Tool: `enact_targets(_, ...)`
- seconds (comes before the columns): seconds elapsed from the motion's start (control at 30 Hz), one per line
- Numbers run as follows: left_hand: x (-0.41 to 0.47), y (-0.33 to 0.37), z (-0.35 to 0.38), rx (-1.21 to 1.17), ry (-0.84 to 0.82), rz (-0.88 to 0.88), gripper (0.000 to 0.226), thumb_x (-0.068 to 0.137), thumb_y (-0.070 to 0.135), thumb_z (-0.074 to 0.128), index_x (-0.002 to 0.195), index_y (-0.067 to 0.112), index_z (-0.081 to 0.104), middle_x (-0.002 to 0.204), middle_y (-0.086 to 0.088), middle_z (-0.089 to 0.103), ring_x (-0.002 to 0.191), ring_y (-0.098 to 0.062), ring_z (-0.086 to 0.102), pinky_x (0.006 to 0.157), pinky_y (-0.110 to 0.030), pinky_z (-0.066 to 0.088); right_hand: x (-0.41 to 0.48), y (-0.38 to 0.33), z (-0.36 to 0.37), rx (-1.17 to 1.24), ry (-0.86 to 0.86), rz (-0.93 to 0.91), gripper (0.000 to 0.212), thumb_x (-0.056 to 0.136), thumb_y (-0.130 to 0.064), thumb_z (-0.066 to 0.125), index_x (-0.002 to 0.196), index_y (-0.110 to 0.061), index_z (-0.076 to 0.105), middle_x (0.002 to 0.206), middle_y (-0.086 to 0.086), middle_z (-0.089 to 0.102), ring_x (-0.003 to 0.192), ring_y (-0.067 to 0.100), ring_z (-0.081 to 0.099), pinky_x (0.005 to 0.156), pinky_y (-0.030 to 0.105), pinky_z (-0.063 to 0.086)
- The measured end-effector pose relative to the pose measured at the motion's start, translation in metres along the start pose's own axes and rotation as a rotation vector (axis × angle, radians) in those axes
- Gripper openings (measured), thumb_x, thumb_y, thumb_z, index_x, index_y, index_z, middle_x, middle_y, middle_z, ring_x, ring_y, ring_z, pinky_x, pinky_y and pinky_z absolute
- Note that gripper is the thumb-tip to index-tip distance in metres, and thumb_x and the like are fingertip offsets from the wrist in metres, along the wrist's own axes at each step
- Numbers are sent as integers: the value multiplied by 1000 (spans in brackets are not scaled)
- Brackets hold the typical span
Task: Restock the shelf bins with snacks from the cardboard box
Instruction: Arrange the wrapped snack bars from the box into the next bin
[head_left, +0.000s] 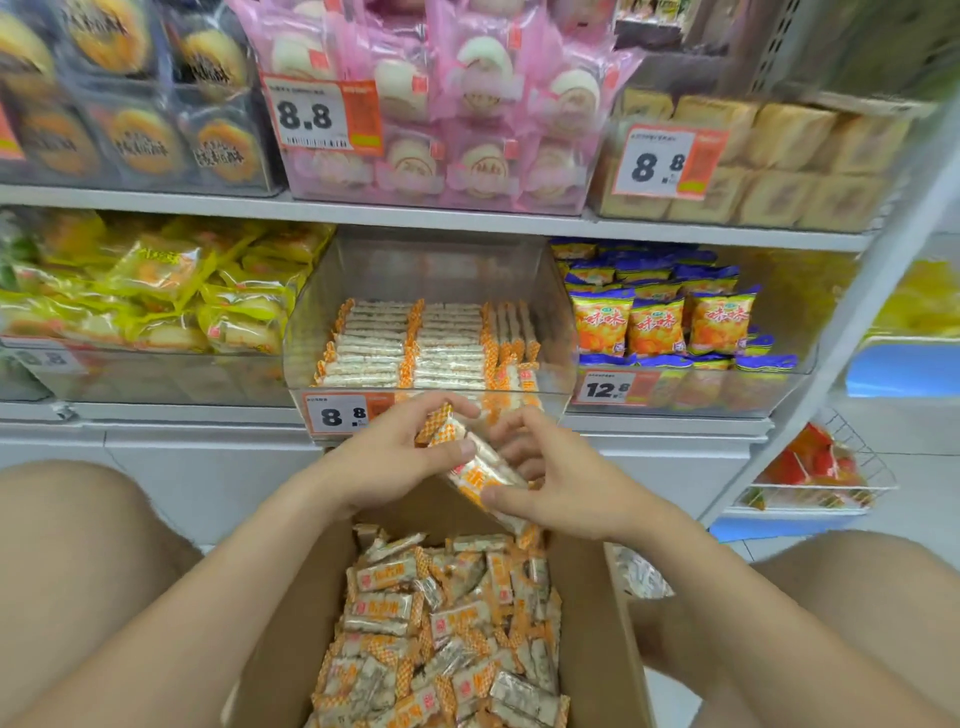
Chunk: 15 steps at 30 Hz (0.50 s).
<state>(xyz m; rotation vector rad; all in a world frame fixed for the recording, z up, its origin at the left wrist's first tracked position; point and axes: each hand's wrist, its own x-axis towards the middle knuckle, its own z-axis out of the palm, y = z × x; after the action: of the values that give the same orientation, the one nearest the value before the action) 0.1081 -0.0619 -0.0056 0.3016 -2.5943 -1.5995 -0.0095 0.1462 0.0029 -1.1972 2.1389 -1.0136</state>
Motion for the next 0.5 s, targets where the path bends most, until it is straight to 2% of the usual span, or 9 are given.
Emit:
enact_targets(0.07,3,21,0,-90,28,41,42,94,53,73,132,45,59,139,17,59,121,-3,63,106,-43,53,-4,-11,-18,43,32,-24,49,82,-37,83,122,-37,55,105,-1,72,92,17,74,88,46,59)
enact_targets(0.17,14,49,4,-214,68,88,43,96,46,68,136,35,58,120,5,71,100,-14,73,90,-40,62,-7,-27,-45,97,117,-10,43,86,-22,84,121,-30,60,98,1,76,86,18,76,80,41,62)
enact_targets(0.23,28,58,6,-96,168,134,38,105,46,57,139,29,57,118,8,71,96,-11,72,82,-36,59,-4,-31,-66,148,232,34,37,88,-25,83,118,-29,63,91,3,78,82,19,76,73,37,61)
enact_targets(0.3,48,62,5,174,266,173,29,111,37,48,135,27,60,121,13,68,102,-7,66,87,-32,52,-1,-27,-85,213,382,87,36,88,-34,83,119,-31,64,89,3,79,82,20,75,72,36,57)
enact_targets(0.33,59,63,5,309,257,181,27,111,30,46,131,26,64,123,13,66,108,-6,62,92,-30,49,2,-22,-92,253,448,114,39,88,-37,83,121,-30,64,90,2,79,84,20,75,72,36,56)
enact_targets(0.43,91,67,11,598,5,206,35,107,23,42,127,23,70,132,6,67,123,-11,56,103,-31,43,12,-15,-95,350,593,178,47,89,-38,82,130,-28,62,96,-2,76,92,15,73,72,32,52)
enact_targets(0.5,108,69,19,743,-150,214,40,98,31,38,114,29,75,121,0,71,120,-21,57,100,-37,43,19,-16,-90,372,623,201,47,90,-38,80,131,-28,60,99,-2,72,92,10,70,69,27,51)
